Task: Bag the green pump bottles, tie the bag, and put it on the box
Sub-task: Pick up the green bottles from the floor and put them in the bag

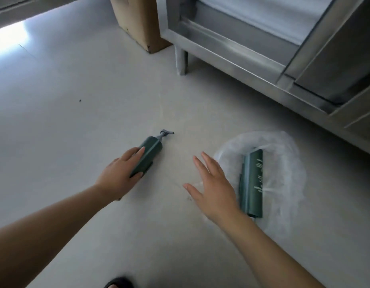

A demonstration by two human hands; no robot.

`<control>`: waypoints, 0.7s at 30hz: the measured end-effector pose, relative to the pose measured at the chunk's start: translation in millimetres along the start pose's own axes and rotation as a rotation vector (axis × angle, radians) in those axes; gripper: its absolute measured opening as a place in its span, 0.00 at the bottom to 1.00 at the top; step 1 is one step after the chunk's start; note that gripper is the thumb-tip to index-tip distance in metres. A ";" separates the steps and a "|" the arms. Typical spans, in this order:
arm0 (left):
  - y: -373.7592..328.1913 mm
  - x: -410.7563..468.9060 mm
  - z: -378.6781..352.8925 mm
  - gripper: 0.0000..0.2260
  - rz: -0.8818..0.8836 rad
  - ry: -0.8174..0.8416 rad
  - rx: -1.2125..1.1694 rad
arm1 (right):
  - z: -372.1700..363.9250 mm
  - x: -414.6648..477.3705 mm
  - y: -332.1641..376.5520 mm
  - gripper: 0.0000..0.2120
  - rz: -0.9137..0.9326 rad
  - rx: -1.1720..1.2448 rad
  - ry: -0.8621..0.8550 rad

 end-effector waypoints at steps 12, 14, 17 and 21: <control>-185.6 7.7 -24.6 0.27 -0.308 -0.125 -0.153 | 54.9 -73.0 -161.0 0.31 -0.458 0.034 -0.235; -200.3 3.6 -39.8 0.27 -0.346 -0.074 -0.184 | 51.6 -81.1 -173.1 0.32 -0.507 0.061 -0.258; -209.2 -4.4 -62.2 0.27 -0.373 -0.010 -0.182 | 43.0 -87.0 -183.8 0.33 -0.546 0.138 -0.270; -207.9 -13.8 -83.4 0.28 -0.353 0.057 -0.168 | 32.1 -90.1 -186.4 0.33 -0.595 0.302 -0.317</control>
Point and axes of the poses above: each hand's wrist, its own x-axis towards the middle knuckle, its own z-axis out of the back of the hand, y = z × x, the point moved 1 cm from there along x, towards the middle knuckle, and after that the axes turned 10 degrees about -x, right-handed, at the moved point
